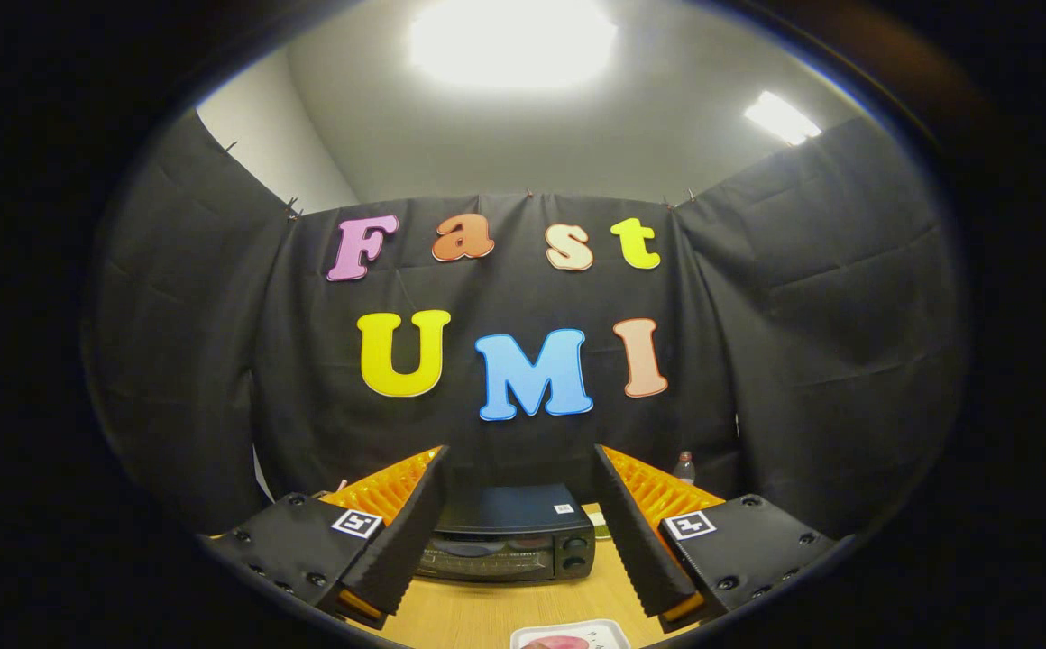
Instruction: Open the toaster oven, put the food inside, and close the toaster oven door.
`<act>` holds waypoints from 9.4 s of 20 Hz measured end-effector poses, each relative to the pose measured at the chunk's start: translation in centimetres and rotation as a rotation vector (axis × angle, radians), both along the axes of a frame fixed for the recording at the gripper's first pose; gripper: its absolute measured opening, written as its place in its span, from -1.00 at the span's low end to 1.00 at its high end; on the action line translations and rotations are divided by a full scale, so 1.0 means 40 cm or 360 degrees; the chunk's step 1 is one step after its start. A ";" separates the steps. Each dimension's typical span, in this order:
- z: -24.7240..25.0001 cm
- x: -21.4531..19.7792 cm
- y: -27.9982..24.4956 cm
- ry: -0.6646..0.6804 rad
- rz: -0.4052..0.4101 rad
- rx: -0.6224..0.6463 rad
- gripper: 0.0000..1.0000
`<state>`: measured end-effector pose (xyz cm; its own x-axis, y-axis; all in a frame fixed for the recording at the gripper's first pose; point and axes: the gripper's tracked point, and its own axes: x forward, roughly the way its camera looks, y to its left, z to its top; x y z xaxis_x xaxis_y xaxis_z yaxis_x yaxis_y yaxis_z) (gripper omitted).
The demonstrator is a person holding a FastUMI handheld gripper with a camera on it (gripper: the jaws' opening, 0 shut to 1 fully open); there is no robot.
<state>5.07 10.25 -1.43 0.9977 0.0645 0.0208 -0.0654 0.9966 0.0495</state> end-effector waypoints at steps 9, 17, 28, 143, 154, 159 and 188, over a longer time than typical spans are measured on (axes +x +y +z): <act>-0.186 0.212 0.122 0.0170 0.0164 -0.0012 0.94; -0.391 0.331 0.192 0.0396 0.0221 0.0011 0.94; -0.584 0.396 0.228 0.0649 0.0241 -0.0045 0.96; -0.767 -0.150 -0.084 0.2410 0.0712 0.0970 -0.97; -0.697 -0.022 0.142 0.2015 0.0390 0.1337 -0.97; -0.704 0.054 0.174 0.1855 0.0162 0.1519 -0.97; -0.825 0.366 0.246 0.1380 -0.0554 0.2175 -0.48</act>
<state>19.70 20.08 -34.42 0.7037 0.2528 -0.6640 0.6500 0.1485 0.7453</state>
